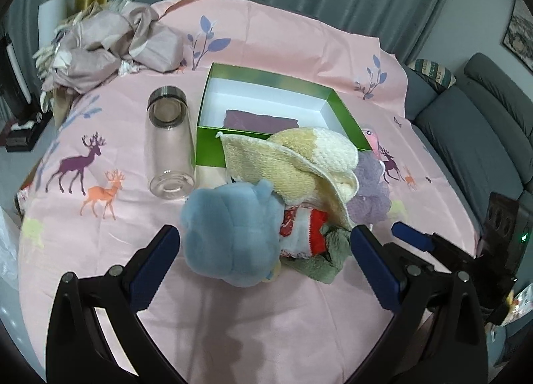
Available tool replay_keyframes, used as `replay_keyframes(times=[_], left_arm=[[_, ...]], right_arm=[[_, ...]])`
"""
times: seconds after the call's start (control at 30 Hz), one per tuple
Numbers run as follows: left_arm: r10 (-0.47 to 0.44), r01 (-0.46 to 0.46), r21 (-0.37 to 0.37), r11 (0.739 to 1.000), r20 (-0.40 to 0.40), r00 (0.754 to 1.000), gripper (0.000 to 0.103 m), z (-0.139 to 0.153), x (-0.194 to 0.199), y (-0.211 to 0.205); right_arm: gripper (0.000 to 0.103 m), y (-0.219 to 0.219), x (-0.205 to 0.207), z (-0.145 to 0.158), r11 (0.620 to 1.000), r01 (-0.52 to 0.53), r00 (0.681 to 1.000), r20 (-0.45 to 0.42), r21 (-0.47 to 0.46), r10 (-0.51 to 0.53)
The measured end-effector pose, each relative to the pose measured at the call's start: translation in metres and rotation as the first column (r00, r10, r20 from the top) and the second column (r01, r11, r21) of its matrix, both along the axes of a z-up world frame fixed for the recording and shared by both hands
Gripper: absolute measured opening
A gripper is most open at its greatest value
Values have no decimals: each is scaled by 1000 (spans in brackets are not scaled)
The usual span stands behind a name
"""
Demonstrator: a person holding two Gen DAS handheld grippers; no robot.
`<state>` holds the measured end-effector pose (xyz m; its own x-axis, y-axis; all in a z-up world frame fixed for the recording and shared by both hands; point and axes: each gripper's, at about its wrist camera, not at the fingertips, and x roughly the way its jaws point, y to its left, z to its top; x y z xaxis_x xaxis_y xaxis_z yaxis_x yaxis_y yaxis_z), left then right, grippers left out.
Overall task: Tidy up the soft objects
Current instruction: 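Move the right tool back to the cream towel on the pile, then grasp the cream towel with the right gripper and lift it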
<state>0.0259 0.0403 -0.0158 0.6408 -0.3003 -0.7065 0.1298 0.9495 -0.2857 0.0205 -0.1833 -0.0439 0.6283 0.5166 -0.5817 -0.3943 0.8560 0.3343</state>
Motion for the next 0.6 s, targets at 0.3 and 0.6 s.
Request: replay_keyframes(times=[0.3,0.6], left_arm=[[-52,47,-154,987,-30,998,102,1,33,0],[-72,62,-131,990,-77,994,102,-11,83,-12]], right_arm=[[67,-3,19,-19,999,-6,999,-45,53,8],[67,8,53,-27,999,-34,999,-40,38,36]])
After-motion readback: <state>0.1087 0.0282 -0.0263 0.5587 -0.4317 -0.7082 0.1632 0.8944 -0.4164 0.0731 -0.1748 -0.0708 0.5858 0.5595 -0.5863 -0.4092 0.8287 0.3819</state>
